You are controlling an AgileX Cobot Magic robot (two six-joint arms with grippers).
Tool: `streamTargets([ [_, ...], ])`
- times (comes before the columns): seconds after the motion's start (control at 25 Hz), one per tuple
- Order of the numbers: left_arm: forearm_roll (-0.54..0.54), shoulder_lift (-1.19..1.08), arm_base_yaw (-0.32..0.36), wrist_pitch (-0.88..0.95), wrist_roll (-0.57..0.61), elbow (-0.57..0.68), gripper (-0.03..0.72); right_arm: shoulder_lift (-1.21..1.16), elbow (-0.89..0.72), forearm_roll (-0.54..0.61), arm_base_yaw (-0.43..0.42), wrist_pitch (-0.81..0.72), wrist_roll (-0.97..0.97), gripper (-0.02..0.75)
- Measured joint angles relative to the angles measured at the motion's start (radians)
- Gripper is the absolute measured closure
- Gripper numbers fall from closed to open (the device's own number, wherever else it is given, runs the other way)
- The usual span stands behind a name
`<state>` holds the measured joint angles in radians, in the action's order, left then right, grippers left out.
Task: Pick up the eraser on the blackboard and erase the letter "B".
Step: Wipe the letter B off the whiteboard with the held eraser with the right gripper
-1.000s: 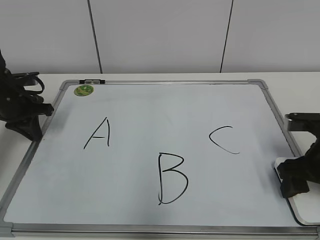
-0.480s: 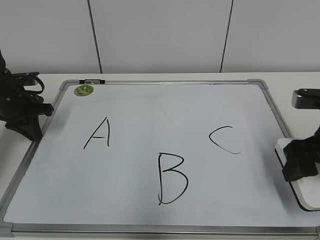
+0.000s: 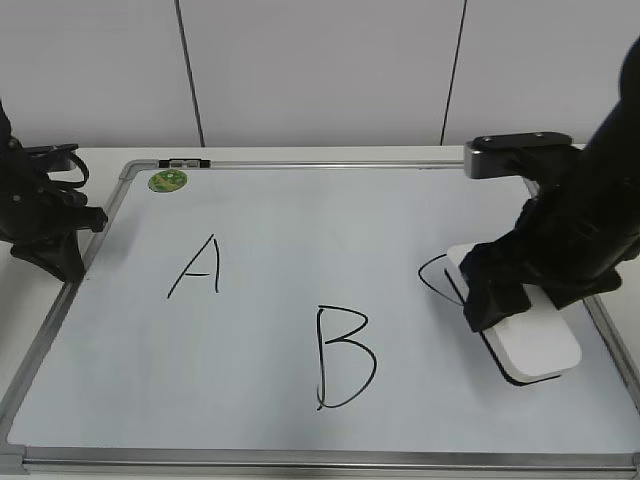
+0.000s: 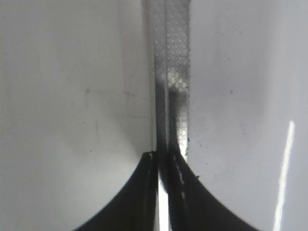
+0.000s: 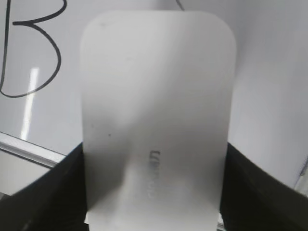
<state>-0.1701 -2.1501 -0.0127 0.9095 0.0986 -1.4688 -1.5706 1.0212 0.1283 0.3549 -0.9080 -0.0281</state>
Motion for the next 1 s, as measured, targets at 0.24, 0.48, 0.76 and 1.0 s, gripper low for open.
streamTargets([
  [0.24, -0.009, 0.000, 0.001, 0.000, 0.000, 0.000, 0.675, -0.164, 0.133, 0.000, 0.085, -0.054, 0.008, 0.194],
  [0.48, -0.011, 0.000, 0.001, 0.000, 0.000, 0.000, 0.674, -0.316, 0.245, -0.004, 0.150, -0.056, 0.014, 0.194],
  [0.76, -0.011, 0.000, 0.001, 0.002, 0.000, 0.000, 0.674, -0.425, 0.369, -0.033, 0.156, -0.057, 0.055, 0.194],
  [1.0, -0.011, 0.000, 0.001, 0.002, 0.000, 0.000, 0.673, -0.470, 0.419, -0.061, 0.156, -0.057, 0.093, 0.194],
])
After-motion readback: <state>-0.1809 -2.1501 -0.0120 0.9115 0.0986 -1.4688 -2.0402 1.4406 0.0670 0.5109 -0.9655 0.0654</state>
